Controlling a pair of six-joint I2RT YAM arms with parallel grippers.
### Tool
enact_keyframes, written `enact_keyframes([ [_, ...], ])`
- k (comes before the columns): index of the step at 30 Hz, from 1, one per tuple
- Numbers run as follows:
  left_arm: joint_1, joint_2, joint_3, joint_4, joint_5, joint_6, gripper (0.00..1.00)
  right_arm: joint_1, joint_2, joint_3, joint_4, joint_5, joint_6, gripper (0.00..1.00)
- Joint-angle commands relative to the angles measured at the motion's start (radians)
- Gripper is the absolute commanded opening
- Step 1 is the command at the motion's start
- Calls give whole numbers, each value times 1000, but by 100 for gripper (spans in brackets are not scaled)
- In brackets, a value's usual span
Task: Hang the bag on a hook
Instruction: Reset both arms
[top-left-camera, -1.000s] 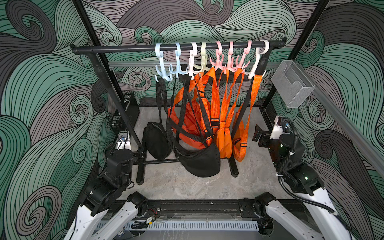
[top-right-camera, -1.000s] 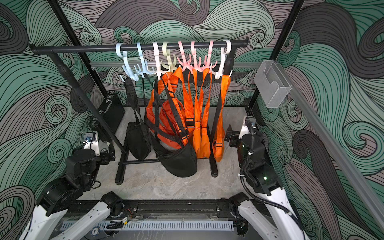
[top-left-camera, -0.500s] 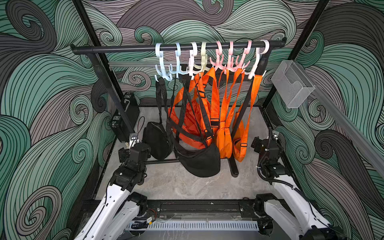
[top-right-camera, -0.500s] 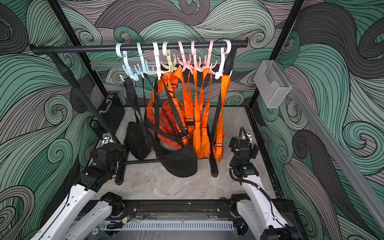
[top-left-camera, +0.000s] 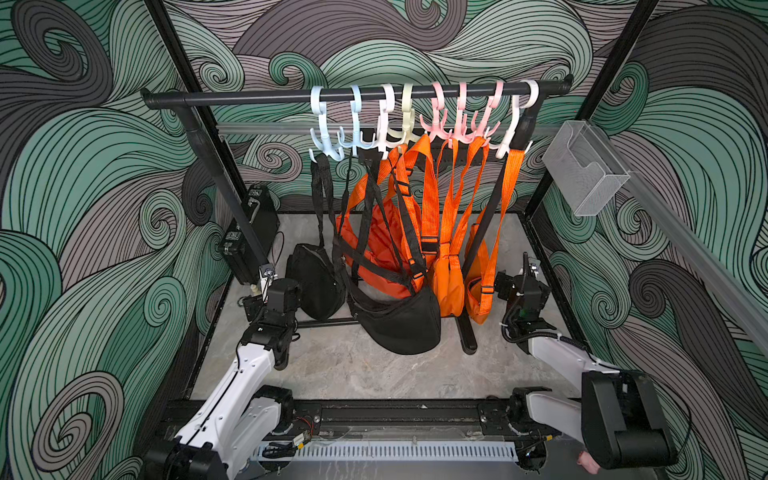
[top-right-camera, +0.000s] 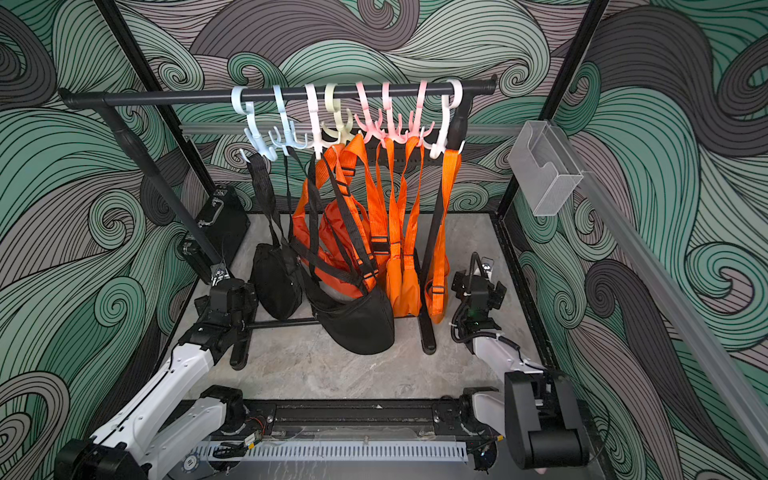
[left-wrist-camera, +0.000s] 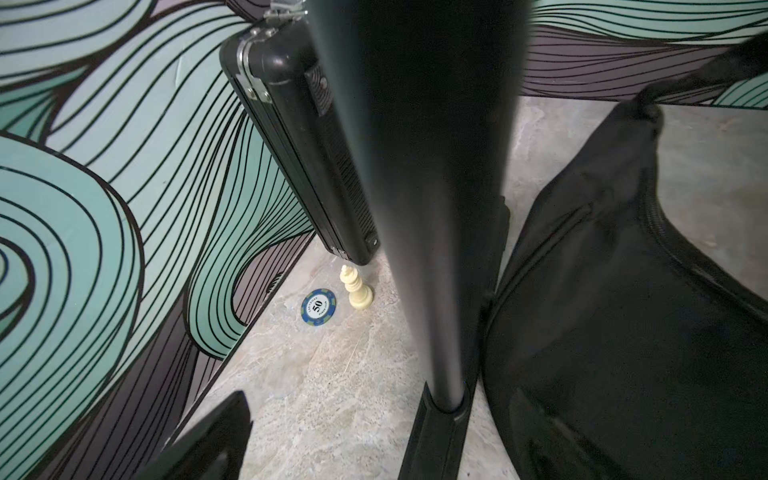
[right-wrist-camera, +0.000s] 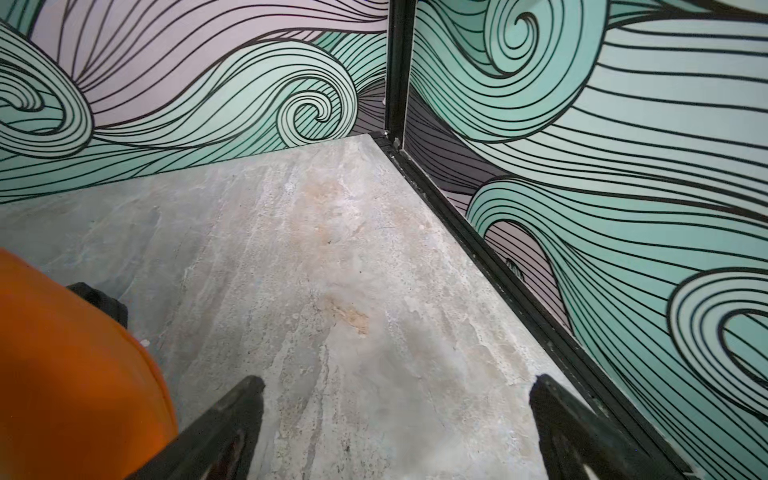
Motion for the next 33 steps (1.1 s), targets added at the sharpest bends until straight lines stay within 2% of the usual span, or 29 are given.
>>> enact_keyframes([
  [1,37,48,-18,205,26,-33,99,-5,49,-7,148,-68,-36,99],
  [4,56,100,-22,276,73,-21,99,-12,87,6,136,-105,-44,99],
  [7,69,162,-28,337,103,-28,99,-12,141,-43,261,-127,-56,99],
  [11,79,195,-49,448,159,-25,98,-11,197,-57,330,-139,-60,99],
  [18,79,278,-51,568,255,22,99,-11,204,-41,311,-213,-92,99],
  [22,81,317,-14,559,270,23,99,-12,194,-11,249,-257,-109,99],
  [25,81,326,-37,638,268,56,98,-13,216,-19,286,-280,-116,99],
  [27,85,325,-14,570,238,61,99,-14,231,-26,312,-293,-120,99],
  [29,98,330,-7,516,266,87,99,-15,259,-11,306,-296,-119,99],
  [31,99,322,-62,601,222,73,99,-15,308,-9,337,-307,-122,99],
  [33,104,325,-82,627,240,91,98,-18,349,-14,411,-307,-124,99],
])
